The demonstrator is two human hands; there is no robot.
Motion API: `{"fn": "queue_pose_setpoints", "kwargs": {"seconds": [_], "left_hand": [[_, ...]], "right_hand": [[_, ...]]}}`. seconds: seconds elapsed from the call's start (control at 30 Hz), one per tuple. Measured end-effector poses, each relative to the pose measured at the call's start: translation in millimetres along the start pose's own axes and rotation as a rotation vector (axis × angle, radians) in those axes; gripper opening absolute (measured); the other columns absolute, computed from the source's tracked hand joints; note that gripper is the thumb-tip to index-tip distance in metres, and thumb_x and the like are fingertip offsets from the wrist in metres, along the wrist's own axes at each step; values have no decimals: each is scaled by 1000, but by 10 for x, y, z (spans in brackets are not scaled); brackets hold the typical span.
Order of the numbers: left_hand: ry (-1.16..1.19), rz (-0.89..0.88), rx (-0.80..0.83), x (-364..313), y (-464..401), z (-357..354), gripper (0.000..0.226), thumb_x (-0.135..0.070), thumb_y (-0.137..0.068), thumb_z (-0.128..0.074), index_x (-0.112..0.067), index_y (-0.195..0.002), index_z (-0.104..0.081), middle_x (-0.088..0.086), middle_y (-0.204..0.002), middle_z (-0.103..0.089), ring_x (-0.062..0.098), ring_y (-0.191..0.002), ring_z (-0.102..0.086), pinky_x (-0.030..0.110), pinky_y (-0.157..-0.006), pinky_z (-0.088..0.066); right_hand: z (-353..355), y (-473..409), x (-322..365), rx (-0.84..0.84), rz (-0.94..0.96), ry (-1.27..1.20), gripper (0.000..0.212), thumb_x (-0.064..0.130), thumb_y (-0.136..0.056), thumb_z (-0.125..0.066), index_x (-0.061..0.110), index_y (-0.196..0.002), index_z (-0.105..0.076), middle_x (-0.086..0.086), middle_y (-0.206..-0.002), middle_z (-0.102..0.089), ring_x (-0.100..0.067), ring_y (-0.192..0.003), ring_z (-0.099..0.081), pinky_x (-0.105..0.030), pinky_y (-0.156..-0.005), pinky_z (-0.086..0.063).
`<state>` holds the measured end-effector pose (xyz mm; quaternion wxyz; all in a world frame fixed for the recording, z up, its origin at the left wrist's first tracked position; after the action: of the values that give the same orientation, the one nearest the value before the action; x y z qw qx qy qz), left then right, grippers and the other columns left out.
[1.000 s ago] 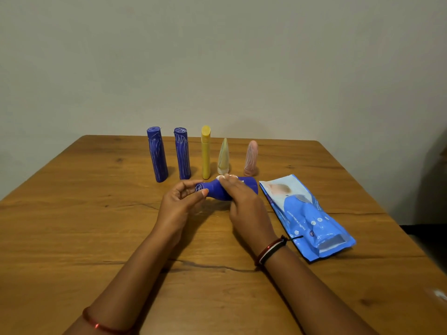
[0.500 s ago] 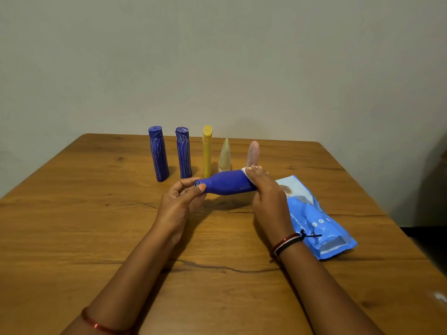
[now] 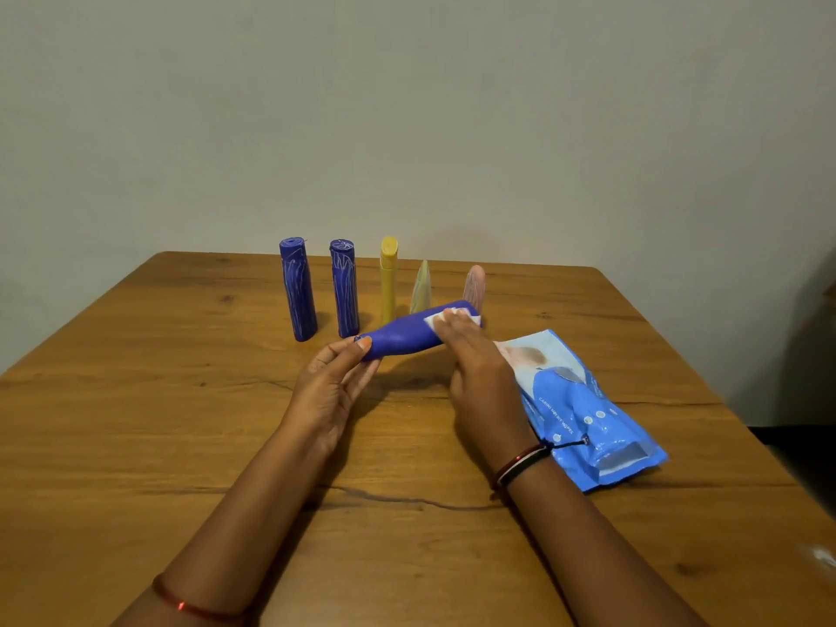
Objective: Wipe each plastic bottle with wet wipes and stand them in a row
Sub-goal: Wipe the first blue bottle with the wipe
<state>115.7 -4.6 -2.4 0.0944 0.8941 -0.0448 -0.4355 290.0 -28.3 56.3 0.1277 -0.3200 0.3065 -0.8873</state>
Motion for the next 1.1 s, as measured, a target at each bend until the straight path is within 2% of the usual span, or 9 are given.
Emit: {"fn": "queue_pose_setpoints", "kwargs": {"seconds": [0.13,0.3,0.37,0.47,0.57,0.77,0.83,0.93,1.1], "left_hand": [[35,46,-2,42,30,-18,12,-6,-84,-64,-9,-96,-62,13,-108,-68,20,-100,-67,24,-80,-57],[104,73,-27,65,29,-23,11,-5,-85,-63,-8,-95,-61,13,-104,-67,19,-98,-67,25,-80,-57],[133,83,-17,85,14,-21,17,-6,-84,-64,-4,-101,-61,14,-105,-67,18,-96,-68,23,-77,-58],[170,112,-13,131,2,-7,36,-8,-85,-65,2,-119,-58,19,-121,-64,23,-113,-62,26,-83,-56],[195,124,-11,124,14,-16,46,-9,-77,-69,2,-120,-58,21,-122,-64,22,-110,-64,26,-80,-57],[216,137,-50,105,71,-20,44,-8,-70,-70,-2,-112,-57,23,-114,-66,25,-96,-70,25,-74,-59],[209,151,-41,115,90,-37,46,-8,-69,-70,-1,-113,-56,24,-113,-66,25,-91,-72,26,-75,-58],[181,189,-37,174,112,-63,45,-7,-72,-69,0,-114,-57,26,-112,-66,26,-87,-72,26,-73,-59],[234,275,-20,257,148,-111,48,-8,-70,-69,3,-114,-57,28,-110,-65,26,-79,-73,27,-71,-59]], "right_hand": [[124,-34,-232,-83,-95,24,66,-21,-79,-45,13,-136,-49,-5,-143,-46,-15,-136,-35,-11,-111,-17],[-98,66,181,63,60,26,69,-18,-79,-50,13,-140,-43,-5,-146,-41,-11,-140,-26,-13,-112,-11],[-197,151,422,129,160,12,65,-14,-81,-52,12,-140,-43,-6,-145,-42,-12,-140,-26,-23,-114,-17],[-280,241,641,171,266,16,62,-11,-81,-57,11,-137,-45,-7,-143,-45,-14,-139,-29,-27,-115,-18],[-271,234,642,176,302,41,60,-9,-80,-60,10,-136,-47,-8,-142,-46,-16,-138,-30,-31,-113,-23],[89,27,169,-20,120,20,71,-22,-74,-49,10,-137,-47,-7,-144,-43,-10,-139,-26,-24,-115,-22],[220,-22,-61,-113,33,11,74,-24,-73,-46,13,-138,-46,-2,-145,-40,-2,-138,-22,-17,-114,-18],[322,-34,-259,-179,-69,0,77,-24,-76,-42,18,-141,-42,9,-146,-34,-6,-139,-25,-14,-113,-19],[259,-11,-55,-190,-7,35,79,-25,-73,-39,12,-143,-39,2,-151,-30,-12,-143,-19,-16,-114,-16]]}}
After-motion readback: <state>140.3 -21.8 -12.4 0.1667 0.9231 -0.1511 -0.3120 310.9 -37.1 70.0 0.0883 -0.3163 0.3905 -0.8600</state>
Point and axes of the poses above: each hand's wrist, its own y-axis away from the middle knuckle, its own z-axis out of the back of the hand, x = y × z, the point moved 9 cm from there along -y, towards the middle knuckle
